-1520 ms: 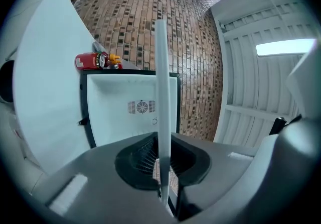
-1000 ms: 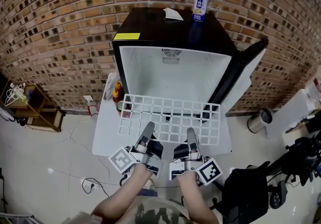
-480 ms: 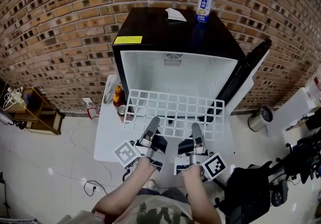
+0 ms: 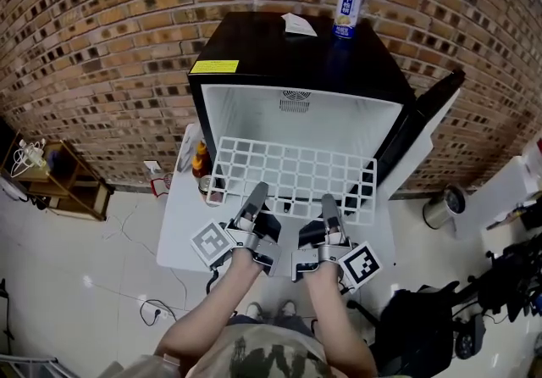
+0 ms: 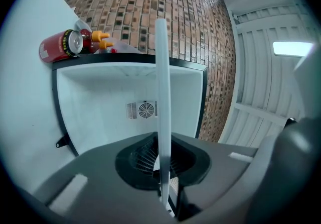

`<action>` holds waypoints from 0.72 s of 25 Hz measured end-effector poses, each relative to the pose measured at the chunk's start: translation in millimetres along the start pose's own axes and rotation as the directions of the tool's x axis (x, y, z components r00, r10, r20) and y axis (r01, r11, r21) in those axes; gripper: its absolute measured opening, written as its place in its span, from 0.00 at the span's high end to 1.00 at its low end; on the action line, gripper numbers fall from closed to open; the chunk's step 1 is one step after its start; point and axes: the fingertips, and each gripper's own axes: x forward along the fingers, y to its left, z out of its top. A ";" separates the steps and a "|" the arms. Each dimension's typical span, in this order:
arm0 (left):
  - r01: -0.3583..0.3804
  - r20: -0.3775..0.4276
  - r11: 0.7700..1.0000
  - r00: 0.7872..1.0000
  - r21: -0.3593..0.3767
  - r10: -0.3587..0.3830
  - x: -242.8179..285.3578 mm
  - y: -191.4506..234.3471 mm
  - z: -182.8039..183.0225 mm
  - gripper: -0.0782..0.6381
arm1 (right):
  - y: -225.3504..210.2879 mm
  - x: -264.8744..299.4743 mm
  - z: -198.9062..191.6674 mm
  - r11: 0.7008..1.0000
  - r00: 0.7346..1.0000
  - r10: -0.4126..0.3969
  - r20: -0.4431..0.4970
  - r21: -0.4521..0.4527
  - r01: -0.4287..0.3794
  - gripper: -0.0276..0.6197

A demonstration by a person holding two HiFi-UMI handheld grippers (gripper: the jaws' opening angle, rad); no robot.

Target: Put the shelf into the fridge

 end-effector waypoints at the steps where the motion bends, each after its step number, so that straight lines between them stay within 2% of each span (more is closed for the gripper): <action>1: 0.000 0.006 1.000 1.000 -0.001 0.000 1.1 0.1 0.4 0.86 | -0.2 2.1 0.6 1.000 1.000 0.002 -0.004 0.001 -0.002 0.91; 18: -0.009 0.051 1.000 0.999 0.007 0.008 12.7 5.4 8.4 0.86 | -6.5 23.4 2.3 0.999 0.999 -0.009 -0.044 0.049 0.012 0.91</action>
